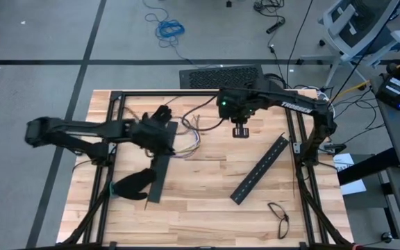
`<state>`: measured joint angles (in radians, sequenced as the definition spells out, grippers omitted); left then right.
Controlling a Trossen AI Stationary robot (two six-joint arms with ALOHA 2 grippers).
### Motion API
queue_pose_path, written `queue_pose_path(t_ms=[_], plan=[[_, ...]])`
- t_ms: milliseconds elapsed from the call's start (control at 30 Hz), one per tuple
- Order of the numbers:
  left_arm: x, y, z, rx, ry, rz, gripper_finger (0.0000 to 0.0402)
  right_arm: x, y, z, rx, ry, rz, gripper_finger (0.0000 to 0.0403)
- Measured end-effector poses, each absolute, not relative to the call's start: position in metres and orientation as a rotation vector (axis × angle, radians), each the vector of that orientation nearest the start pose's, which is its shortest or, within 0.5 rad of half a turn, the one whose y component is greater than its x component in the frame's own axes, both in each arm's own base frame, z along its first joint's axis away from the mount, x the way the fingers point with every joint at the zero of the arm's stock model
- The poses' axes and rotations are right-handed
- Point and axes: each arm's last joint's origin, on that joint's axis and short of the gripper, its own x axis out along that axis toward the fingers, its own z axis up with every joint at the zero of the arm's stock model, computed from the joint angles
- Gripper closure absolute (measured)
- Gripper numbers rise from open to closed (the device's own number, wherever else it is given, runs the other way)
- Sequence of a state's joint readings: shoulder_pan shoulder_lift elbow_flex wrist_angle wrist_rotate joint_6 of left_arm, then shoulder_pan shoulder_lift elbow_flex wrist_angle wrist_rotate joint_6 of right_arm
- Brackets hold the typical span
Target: Ziptie cables
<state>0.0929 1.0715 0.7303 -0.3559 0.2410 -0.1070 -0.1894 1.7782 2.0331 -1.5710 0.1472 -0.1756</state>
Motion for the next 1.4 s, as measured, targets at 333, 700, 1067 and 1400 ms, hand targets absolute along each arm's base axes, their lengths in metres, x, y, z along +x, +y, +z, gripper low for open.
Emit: queue_pose_path(t_ms=[333,700,1067,1400], plan=[[0.150,0.017,0.311,-0.356,0.297,0.178,0.0382,0.312,-0.079,0.355,-0.023,1.470,-0.197,0.0403],[0.134,0.031,0.331,-0.292,-0.085,0.680,0.0383,0.337,-0.036,0.276,0.233,1.431,0.084,0.0403],[0.179,0.036,0.301,-0.515,-0.391,0.598,0.0383,0.383,-0.024,0.286,0.413,0.982,-0.136,0.0403],[0.183,0.034,0.306,-0.523,-0.471,0.566,0.0383,0.391,-0.027,0.289,0.477,0.883,-0.167,0.0403]])
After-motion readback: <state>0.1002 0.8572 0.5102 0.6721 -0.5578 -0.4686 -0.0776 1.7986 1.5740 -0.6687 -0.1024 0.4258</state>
